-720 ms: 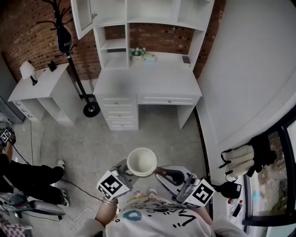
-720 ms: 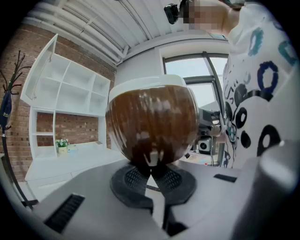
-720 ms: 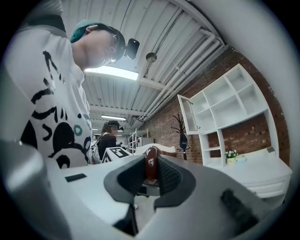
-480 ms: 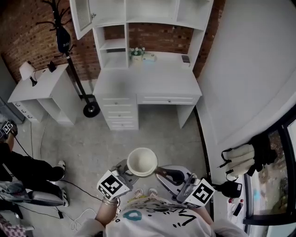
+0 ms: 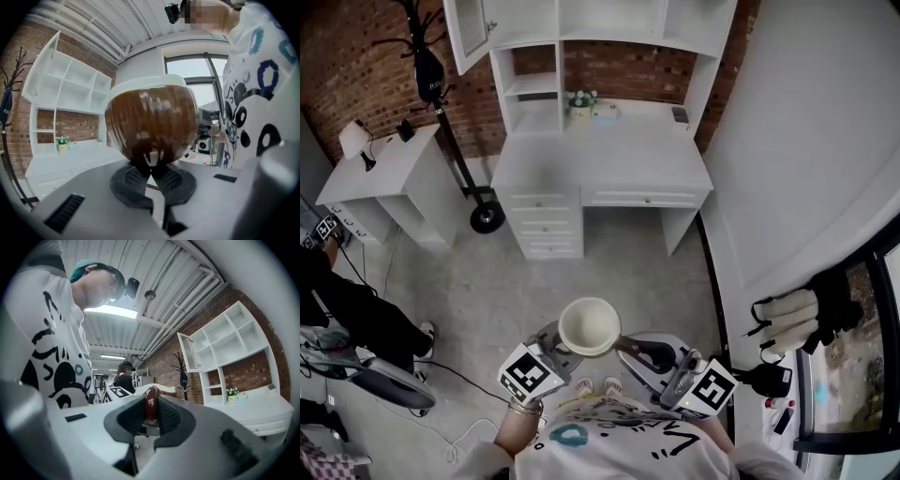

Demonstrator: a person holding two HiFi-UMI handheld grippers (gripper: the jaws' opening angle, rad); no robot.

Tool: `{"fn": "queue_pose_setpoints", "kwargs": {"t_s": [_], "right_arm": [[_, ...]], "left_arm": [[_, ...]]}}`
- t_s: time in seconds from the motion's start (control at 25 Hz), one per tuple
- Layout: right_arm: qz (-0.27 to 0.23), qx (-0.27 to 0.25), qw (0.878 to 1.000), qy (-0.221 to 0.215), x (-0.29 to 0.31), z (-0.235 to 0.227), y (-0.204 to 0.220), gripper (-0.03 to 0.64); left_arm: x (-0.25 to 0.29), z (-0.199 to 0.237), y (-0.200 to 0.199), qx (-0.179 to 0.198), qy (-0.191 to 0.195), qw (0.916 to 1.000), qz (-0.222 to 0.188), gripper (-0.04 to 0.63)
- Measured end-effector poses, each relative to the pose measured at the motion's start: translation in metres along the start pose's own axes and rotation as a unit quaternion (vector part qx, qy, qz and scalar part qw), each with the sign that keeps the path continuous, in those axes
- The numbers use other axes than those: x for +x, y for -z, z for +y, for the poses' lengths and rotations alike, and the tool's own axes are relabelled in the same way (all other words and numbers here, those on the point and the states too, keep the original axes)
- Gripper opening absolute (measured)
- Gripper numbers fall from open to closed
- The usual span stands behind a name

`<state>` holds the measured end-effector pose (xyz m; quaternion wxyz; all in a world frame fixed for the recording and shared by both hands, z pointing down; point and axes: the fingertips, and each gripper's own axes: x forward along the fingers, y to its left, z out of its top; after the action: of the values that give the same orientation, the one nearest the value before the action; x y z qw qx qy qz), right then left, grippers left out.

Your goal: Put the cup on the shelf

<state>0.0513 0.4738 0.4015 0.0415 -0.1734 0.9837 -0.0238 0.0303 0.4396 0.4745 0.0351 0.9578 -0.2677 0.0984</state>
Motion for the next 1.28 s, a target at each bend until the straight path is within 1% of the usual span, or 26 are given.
{"fn": "queue_pose_setpoints", "kwargs": {"t_s": [0.16,0.4,0.6,0.8,1.0,1.28], "right_arm": [[0.002,0.009,1.0,-0.001,0.011,-0.002,0.001,0.058],[-0.001,0.006,1.0,0.0,0.032,-0.001,0.002,0.058],[-0.002,0.011,1.0,0.006,0.048,-0.003,0.009,0.058],[0.003,0.011,1.0,0.005,0.059,-0.01,0.014,0.058],[0.001,0.015,1.0,0.004,0.072,-0.032,0.014,0.058],[-0.004,0.015,1.0,-0.01,0.087,-0.078,0.01,0.058]], "left_arm": [[-0.007,0.009,0.001,0.0,0.001,1.0,0.0,0.015],[-0.02,0.024,0.003,0.006,0.002,1.0,-0.003,0.015],[-0.028,0.039,0.011,0.013,0.003,0.9999,0.007,0.015],[-0.028,0.051,0.016,0.001,0.005,1.0,0.001,0.015],[-0.02,0.075,0.014,0.0,0.002,1.0,0.003,0.015],[0.004,0.116,0.006,0.003,-0.01,0.9999,0.003,0.015]]}}
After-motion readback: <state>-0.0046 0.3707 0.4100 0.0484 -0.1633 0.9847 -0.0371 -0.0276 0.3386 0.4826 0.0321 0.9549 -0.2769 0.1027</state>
